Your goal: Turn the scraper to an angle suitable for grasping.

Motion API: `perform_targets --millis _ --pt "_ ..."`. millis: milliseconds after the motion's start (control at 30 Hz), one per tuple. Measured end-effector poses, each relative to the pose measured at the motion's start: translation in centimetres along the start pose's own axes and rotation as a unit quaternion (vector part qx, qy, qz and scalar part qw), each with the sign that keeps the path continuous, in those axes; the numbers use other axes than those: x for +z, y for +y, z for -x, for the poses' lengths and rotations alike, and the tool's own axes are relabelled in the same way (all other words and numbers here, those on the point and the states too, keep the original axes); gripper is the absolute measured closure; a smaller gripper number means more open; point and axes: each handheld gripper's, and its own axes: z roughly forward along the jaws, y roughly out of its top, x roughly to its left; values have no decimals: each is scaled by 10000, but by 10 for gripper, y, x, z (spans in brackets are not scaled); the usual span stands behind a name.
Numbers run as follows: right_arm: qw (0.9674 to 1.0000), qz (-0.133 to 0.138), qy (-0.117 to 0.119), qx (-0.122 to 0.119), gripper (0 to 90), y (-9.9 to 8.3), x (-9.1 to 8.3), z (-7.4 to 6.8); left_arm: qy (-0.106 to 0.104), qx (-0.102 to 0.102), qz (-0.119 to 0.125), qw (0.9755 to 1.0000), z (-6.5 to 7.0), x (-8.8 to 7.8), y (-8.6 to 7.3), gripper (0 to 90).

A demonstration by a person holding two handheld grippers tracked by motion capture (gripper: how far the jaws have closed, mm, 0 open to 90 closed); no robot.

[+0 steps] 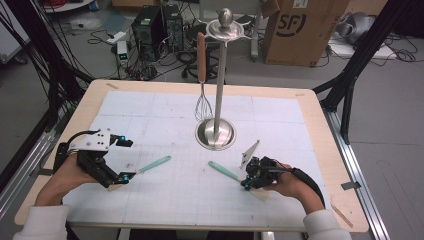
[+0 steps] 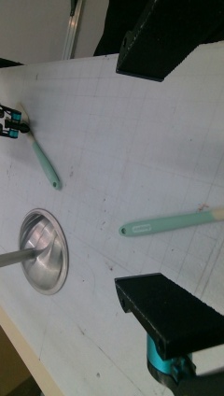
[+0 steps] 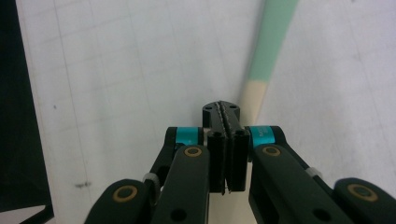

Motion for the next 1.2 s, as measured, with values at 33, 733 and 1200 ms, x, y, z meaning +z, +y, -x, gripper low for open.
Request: perform_targets --millis 33,733,1200 --pt "10000 2 -14 -5 890 -3 -1 1 -9 18 -3 10000 0 0 0 17" --pt "9994 183 -170 255 890 -23 -23 8 15 -18 -3 10000 -1 0 -1 17" --pt "9987 437 -141 234 837 -14 -37 4 17 -1 16 10000 0 -1 -1 17"
